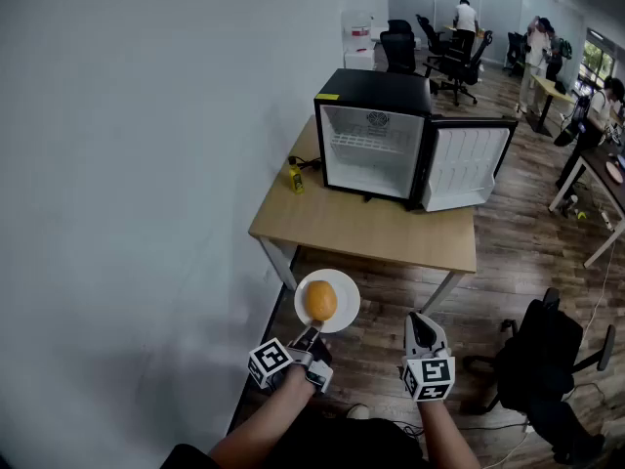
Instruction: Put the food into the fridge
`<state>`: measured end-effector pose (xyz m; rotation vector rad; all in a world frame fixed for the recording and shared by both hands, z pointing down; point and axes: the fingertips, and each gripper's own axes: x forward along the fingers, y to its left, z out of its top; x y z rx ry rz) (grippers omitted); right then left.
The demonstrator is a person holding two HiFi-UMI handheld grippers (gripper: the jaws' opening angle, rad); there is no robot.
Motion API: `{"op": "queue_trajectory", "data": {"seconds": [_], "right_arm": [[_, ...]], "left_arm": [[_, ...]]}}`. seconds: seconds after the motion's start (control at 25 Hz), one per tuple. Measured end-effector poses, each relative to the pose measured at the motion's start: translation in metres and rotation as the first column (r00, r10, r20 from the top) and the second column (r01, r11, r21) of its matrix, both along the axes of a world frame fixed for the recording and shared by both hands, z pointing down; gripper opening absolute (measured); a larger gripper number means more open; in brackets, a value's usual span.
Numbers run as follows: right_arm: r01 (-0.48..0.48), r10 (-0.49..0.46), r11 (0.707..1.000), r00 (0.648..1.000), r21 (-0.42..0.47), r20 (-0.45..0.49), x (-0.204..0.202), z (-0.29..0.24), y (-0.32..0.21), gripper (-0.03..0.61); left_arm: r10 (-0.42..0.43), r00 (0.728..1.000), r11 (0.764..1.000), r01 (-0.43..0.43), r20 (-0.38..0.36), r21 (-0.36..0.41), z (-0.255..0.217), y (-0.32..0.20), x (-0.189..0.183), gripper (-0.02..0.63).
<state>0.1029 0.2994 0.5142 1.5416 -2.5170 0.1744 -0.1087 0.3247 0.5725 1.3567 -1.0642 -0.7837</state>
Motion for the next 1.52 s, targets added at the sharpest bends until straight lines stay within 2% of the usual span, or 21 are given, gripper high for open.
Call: {"op": "queue_trajectory", "data": {"seconds": [0.4,0.84,1.24,1.52], "right_arm": [[0.045,-0.047,0.998,0.998,0.038,0.037,0.007,-0.008,0.013,0.06],[0.054,-0.054,0.998,0.997,0.018,0.049,0.014,0.001,0.014,0.06],[-0.045,0.045,0.999,0.998,0.028,0.033,0.038,0.006,-0.038,0.06],[-0.047,0.047,0.999,0.999,-0.005,0.027,0.031,0.015,-0.101,0.06]], "left_arm": [[0.006,1.0,1.0,-0.006,0.006,-0.001,0.006,0.01,0.017,0.023],[0.028,0.999,0.999,-0.027,0.02,-0.038,0.02,0.006,0.029,0.022],[0.074,0.997,0.995,-0.073,0.005,-0.066,0.04,-0.056,0.045,0.022],[0.083,0.997,0.995,-0.082,0.001,-0.061,0.038,-0.122,0.041,0.021]]}}
